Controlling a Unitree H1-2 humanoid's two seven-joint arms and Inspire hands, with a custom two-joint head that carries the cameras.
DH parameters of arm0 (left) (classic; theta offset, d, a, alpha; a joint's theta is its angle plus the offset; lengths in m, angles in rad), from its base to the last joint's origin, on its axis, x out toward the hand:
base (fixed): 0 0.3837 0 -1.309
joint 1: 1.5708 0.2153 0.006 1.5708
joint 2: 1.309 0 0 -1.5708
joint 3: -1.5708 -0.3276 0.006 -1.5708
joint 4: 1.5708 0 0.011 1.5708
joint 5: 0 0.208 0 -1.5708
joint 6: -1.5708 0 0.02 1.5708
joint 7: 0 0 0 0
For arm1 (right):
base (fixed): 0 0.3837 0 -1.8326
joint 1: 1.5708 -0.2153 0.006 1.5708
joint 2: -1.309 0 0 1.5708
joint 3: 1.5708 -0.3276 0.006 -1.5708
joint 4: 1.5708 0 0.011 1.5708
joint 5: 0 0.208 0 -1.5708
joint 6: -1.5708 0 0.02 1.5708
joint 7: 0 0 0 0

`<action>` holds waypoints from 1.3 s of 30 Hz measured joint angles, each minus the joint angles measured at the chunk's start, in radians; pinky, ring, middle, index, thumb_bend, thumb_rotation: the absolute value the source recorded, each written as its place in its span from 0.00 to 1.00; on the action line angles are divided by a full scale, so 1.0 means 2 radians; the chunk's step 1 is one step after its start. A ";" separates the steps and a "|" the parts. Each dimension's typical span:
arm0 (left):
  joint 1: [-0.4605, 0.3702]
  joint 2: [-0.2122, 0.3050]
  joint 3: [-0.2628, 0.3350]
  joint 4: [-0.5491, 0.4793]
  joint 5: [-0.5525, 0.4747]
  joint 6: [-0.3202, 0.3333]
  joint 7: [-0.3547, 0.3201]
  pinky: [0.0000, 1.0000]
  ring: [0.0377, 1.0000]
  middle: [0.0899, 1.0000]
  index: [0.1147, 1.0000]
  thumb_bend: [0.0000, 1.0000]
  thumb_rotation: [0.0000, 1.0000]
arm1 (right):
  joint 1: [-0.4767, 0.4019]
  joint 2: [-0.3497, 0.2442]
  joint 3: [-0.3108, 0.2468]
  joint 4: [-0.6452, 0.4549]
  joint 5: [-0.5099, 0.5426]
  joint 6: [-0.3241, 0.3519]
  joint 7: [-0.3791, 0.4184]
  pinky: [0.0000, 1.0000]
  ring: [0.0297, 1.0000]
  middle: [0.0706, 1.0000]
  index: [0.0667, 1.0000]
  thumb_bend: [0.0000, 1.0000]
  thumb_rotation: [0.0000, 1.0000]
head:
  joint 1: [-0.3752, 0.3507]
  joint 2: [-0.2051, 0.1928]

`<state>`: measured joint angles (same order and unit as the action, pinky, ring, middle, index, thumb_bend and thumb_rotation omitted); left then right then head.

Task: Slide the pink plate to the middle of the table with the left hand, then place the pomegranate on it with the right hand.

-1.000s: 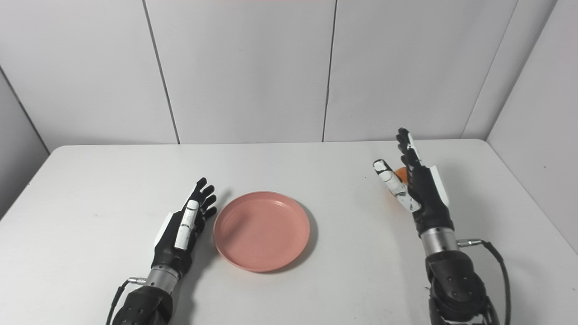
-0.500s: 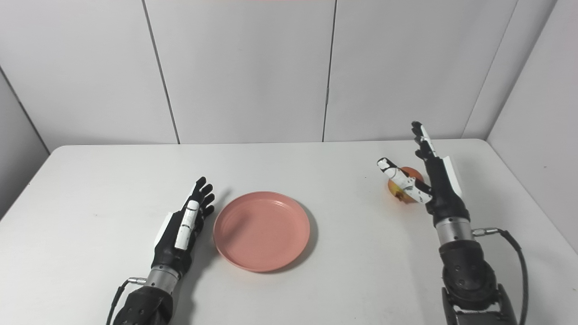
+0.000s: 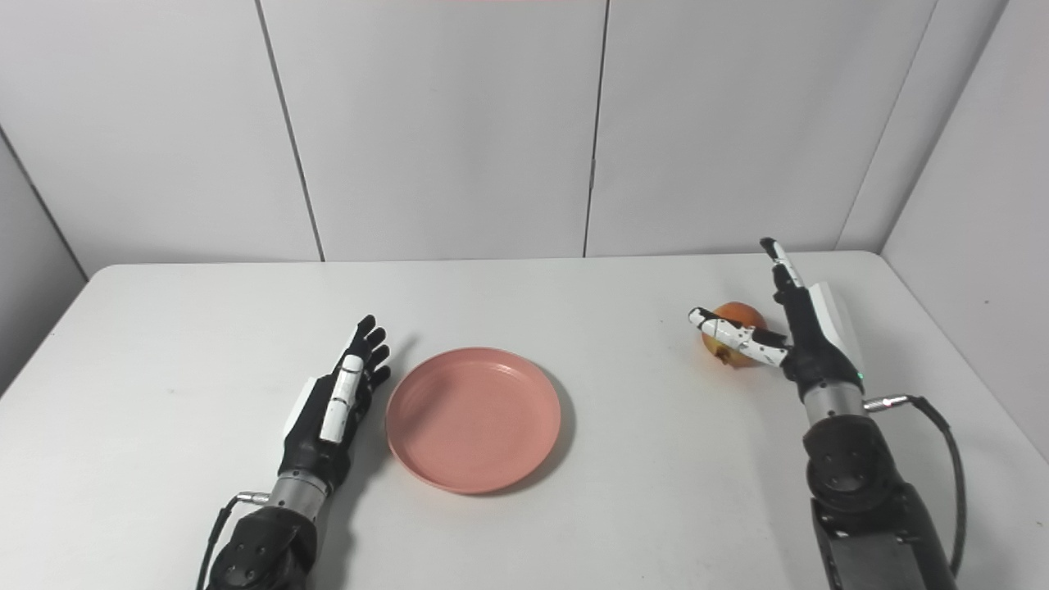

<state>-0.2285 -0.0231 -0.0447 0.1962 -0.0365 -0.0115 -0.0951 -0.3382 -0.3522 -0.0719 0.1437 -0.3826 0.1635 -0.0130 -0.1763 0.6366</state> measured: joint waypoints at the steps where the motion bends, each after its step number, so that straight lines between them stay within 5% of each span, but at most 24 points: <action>1: 0.000 0.000 0.000 0.000 -0.002 0.000 0.000 0.97 0.99 1.00 1.00 0.57 1.00 | -0.002 -0.001 0.002 0.007 -0.003 0.000 -0.001 0.81 0.91 0.95 0.93 0.87 0.45 | 0.000 0.000; 20: 0.000 0.003 0.001 0.000 -0.008 -0.001 -0.010 0.97 0.99 1.00 1.00 0.56 1.00 | -0.028 -0.006 0.016 0.106 -0.006 0.004 -0.032 0.83 0.90 0.93 0.92 0.93 0.26 | -0.006 0.006; 39: 0.005 0.003 0.000 -0.016 -0.014 0.003 -0.020 0.98 1.00 1.00 1.00 0.56 1.00 | -0.069 -0.002 0.041 0.188 -0.004 -0.019 -0.096 0.74 0.80 0.81 0.82 0.90 0.19 | -0.003 0.018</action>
<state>-0.2175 -0.0162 -0.0448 0.1641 -0.0650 -0.0052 -0.1347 -0.4766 -0.3561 0.0098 0.5192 -0.3907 0.1256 -0.2047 -0.1825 0.6734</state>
